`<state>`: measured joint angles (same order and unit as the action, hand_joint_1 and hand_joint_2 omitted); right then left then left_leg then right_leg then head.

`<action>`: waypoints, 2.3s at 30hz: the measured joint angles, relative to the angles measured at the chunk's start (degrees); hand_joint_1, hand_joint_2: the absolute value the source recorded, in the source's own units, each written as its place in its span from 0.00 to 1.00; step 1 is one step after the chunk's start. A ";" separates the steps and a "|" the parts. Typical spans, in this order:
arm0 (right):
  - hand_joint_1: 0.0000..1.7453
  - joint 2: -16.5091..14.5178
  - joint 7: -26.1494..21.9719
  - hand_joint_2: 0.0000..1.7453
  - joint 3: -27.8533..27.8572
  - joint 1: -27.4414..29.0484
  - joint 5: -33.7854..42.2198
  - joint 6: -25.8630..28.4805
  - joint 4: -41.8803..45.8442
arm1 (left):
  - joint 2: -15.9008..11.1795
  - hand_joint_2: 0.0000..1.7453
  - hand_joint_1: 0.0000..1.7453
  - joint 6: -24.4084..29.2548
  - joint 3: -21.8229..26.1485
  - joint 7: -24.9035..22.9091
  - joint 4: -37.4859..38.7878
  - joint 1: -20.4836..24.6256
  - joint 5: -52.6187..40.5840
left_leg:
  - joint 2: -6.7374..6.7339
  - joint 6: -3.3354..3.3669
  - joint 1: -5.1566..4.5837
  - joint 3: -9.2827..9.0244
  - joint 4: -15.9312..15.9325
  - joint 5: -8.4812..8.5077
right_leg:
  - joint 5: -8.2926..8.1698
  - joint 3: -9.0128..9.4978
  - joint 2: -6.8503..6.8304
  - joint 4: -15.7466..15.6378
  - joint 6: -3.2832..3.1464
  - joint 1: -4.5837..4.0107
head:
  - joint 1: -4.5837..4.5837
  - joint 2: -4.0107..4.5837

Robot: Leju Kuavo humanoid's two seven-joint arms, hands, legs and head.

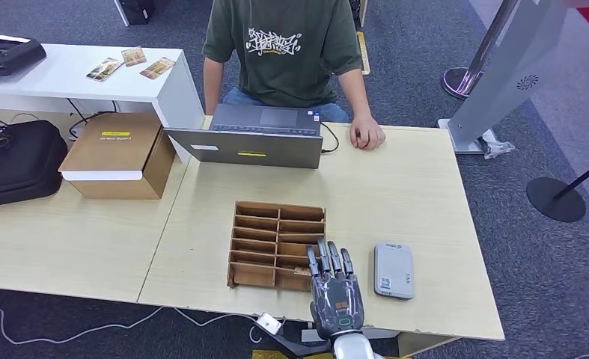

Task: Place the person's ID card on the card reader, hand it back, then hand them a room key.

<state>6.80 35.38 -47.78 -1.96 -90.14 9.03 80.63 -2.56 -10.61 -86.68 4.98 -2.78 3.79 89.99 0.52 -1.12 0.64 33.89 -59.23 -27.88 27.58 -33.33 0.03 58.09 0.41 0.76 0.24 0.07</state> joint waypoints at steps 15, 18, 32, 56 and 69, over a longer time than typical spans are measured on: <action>0.00 -0.48 -0.28 1.00 0.57 -0.59 0.00 2.54 -0.99 | 0.02 0.00 0.00 0.16 0.39 0.00 0.00 0.01 0.00 | 0.00 0.00 0.00 0.00 0.00 0.00 | 0.00 0.00 0.00 0.00 0.00 0.00 | 0.00 0.00; 0.00 -0.73 -0.89 1.00 0.57 -1.17 0.00 2.98 -1.52 | 0.02 0.00 0.00 0.16 0.39 0.00 0.00 0.01 0.00 | 0.00 0.00 0.00 0.00 0.00 0.00 | 0.00 0.00 0.00 0.00 0.00 0.00 | 0.00 0.00; 0.00 -1.78 -1.36 1.00 0.57 -1.91 0.00 3.21 -3.84 | -0.22 0.00 0.00 0.01 0.39 -0.20 0.00 0.05 0.00 | 0.00 0.00 0.00 0.00 0.00 0.00 | 0.00 0.00 0.00 0.00 0.00 0.00 | 0.00 0.01; 0.00 -1.91 -0.69 1.00 0.62 -3.01 0.00 3.19 -5.01 | -0.44 0.00 0.00 0.03 0.43 -0.24 0.00 0.04 0.00 | 0.00 0.00 0.00 0.00 0.00 0.00 | 0.00 0.00 0.00 0.00 0.00 0.00 | 0.00 0.00; 0.00 -1.89 -0.09 1.00 -0.37 -4.34 0.00 3.02 -4.39 | -0.46 0.00 0.00 0.01 0.46 -0.61 -0.01 0.04 0.00 | 0.00 0.00 0.00 0.00 0.00 0.00 | 0.00 0.00 0.01 0.00 0.00 0.00 | 0.00 0.00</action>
<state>4.92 35.29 -48.15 -6.30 -90.14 12.04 76.24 -3.02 -10.60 -86.23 4.37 -2.78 3.83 89.98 0.52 -1.12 0.64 33.89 -59.23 -27.88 27.58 -33.33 0.03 58.09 0.40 0.76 0.24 0.07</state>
